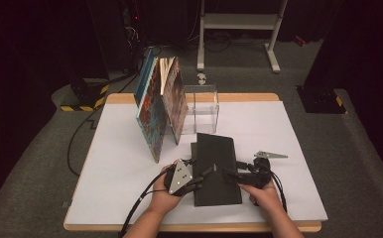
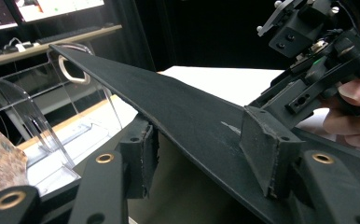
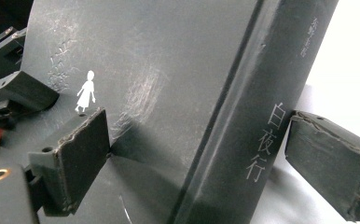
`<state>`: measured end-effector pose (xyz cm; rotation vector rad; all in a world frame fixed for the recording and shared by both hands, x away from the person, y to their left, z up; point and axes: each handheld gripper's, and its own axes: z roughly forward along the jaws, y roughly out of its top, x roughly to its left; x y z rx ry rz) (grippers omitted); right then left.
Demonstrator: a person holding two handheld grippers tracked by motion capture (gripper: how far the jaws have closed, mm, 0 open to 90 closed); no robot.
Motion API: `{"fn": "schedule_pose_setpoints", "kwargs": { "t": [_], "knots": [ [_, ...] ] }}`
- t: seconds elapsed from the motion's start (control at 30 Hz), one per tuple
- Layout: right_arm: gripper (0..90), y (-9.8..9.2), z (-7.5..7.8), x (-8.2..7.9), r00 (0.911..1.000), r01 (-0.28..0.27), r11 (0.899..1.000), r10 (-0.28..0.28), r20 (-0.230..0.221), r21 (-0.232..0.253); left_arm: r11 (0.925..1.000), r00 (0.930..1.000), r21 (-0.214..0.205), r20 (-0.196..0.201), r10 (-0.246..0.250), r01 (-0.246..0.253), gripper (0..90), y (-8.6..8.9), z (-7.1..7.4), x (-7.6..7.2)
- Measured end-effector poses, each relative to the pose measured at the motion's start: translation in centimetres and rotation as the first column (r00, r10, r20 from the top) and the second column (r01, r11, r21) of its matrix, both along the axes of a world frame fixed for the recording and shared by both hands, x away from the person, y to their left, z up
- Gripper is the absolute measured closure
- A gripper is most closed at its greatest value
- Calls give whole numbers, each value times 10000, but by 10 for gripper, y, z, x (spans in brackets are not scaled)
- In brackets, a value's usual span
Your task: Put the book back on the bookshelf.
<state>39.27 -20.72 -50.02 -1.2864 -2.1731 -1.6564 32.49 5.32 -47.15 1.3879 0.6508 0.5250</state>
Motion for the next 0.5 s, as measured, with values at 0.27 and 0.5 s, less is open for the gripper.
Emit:
{"fn": "schedule_pose_setpoints", "kwargs": {
  "t": [0.27,0.5],
  "knots": [
    [63,-2,0,1,9998,-200,9995,200,27,264,10000,9985,7,550,-76,75,473,1,-2,-6],
    [64,-1,0,1,9989,-463,9972,464,-15,593,9998,9956,-35,922,-170,174,473,1,-3,-10]
  ]
}}
